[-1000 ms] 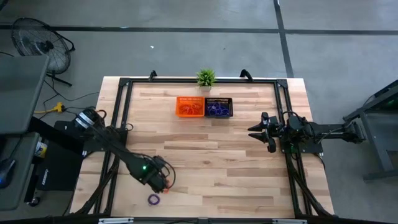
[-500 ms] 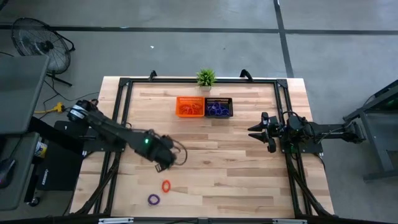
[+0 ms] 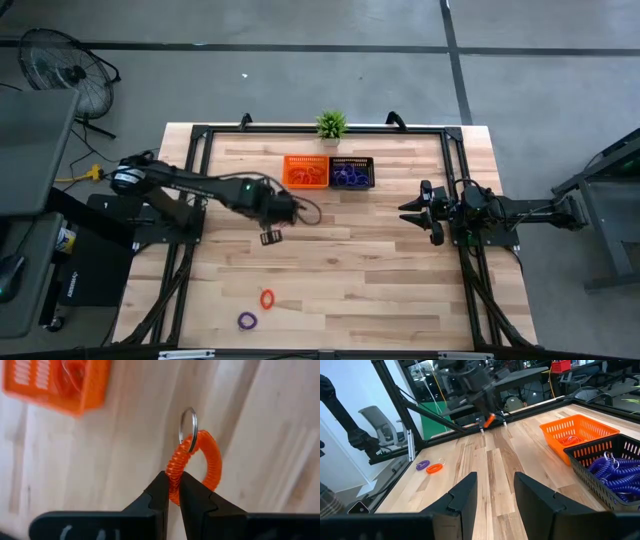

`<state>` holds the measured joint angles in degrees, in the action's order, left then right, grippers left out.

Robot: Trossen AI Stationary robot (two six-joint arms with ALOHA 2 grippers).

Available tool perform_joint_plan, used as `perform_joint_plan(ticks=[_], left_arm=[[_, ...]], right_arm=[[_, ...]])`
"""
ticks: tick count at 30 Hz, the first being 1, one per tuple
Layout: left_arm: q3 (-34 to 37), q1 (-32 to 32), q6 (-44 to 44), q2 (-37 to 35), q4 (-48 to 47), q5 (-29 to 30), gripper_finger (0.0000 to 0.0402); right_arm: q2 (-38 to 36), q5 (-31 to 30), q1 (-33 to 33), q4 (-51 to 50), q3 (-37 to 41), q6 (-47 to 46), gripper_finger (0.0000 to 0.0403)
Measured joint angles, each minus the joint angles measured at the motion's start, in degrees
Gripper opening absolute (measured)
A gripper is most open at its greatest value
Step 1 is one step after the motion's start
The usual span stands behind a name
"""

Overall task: Sort spring keychains into baskets
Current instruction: Put the orange spring keychain into the orange basket

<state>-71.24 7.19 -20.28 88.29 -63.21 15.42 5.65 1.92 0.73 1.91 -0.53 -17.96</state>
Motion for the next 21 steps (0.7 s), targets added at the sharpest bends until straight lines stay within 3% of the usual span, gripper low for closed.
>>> perform_joint_plan(ticks=[11,21], left_arm=[[-0.13,-14.29,10.85,1.24,8.54,-3.39,0.0028],[-0.13,-27.18,8.07,6.64,16.80,-8.77,0.0028]], right_arm=[[0.00,0.00,-0.01,0.00,0.01,0.00,0.0124],[0.02,-0.01,-0.02,0.00,0.01,0.00,0.0124]])
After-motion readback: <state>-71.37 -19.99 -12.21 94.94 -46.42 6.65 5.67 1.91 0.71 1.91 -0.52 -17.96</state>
